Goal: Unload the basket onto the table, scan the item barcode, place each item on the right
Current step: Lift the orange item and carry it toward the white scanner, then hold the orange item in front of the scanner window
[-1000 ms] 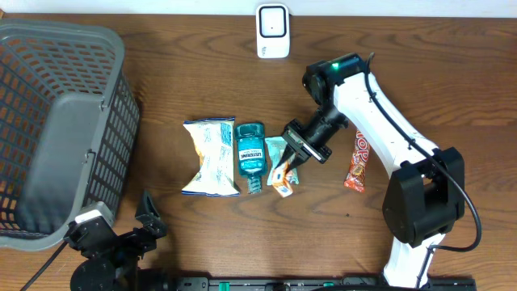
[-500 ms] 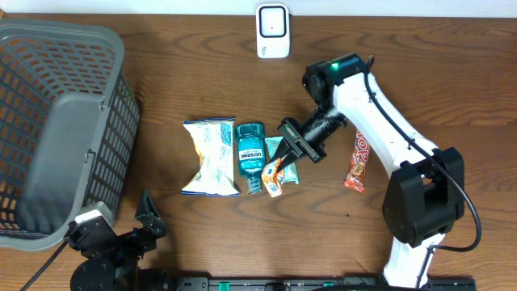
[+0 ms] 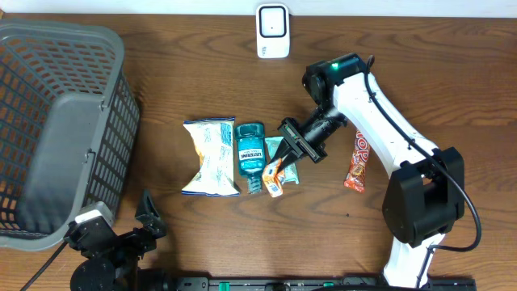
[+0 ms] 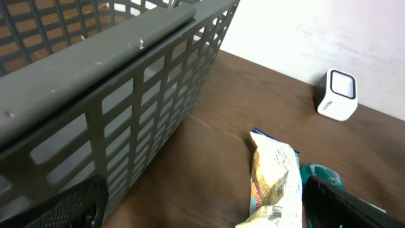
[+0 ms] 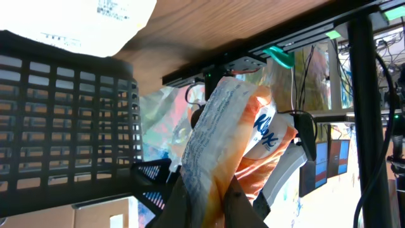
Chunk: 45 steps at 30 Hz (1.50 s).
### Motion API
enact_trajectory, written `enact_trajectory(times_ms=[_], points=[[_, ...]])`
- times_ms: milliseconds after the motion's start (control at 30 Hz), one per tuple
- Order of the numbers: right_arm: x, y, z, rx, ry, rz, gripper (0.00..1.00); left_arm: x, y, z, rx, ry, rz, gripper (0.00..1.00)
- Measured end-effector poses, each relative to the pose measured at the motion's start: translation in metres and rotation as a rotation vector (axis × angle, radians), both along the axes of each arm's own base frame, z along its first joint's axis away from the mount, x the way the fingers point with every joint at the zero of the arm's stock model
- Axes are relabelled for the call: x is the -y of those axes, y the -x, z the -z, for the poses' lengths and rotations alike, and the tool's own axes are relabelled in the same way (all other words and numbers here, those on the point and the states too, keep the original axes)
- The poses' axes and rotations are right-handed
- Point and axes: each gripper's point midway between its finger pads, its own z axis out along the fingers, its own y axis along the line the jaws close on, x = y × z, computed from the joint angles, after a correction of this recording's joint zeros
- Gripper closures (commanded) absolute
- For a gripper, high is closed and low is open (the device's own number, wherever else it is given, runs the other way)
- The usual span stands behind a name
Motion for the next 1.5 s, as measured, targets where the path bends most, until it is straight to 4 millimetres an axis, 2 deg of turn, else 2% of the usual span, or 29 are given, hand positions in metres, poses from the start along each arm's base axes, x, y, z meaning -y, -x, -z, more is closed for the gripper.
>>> enact_trajectory(times_ms=[267, 500, 667, 900, 933, 1100, 1200, 1333, 1500], points=[[0.002, -0.003, 0.004, 0.020, 0.013, -0.002, 0.99, 0.000, 0.000, 0.000, 0.000, 0.000, 0.000, 0.02], [0.009, -0.022, 0.025, 0.181, 0.067, -0.052, 0.99, 0.000, 0.000, 0.000, 0.000, 0.000, 0.000, 0.02], [0.005, -0.048, 0.036, 0.385, 0.029, -0.111, 0.99, 0.000, 0.000, 0.000, 0.000, 0.000, 0.000, 0.02], [0.002, -0.097, 0.048, 0.741, 0.012, -0.230, 0.99, 0.000, 0.000, 0.000, 0.000, 0.000, 0.000, 0.02], [-0.001, -0.110, 0.048, 0.830, -0.003, -0.258, 0.99, 0.000, 0.000, 0.000, 0.000, 0.000, 0.000, 0.02], [-0.008, -0.136, 0.044, 1.030, -0.041, -0.332, 0.99, 0.000, 0.000, 0.000, 0.000, 0.000, 0.000, 0.02], [-0.009, -0.158, 0.042, 1.163, -0.014, -0.365, 0.99, 0.000, 0.000, 0.000, 0.000, 0.000, 0.000, 0.02], [-0.004, -0.211, 0.029, 1.415, 0.116, -0.376, 0.99, 0.000, 0.000, 0.000, 0.000, 0.000, 0.000, 0.02], [0.002, -0.254, 0.010, 1.622, 0.243, -0.362, 0.99, 0.000, 0.000, 0.000, 0.000, 0.000, 0.000, 0.02]])
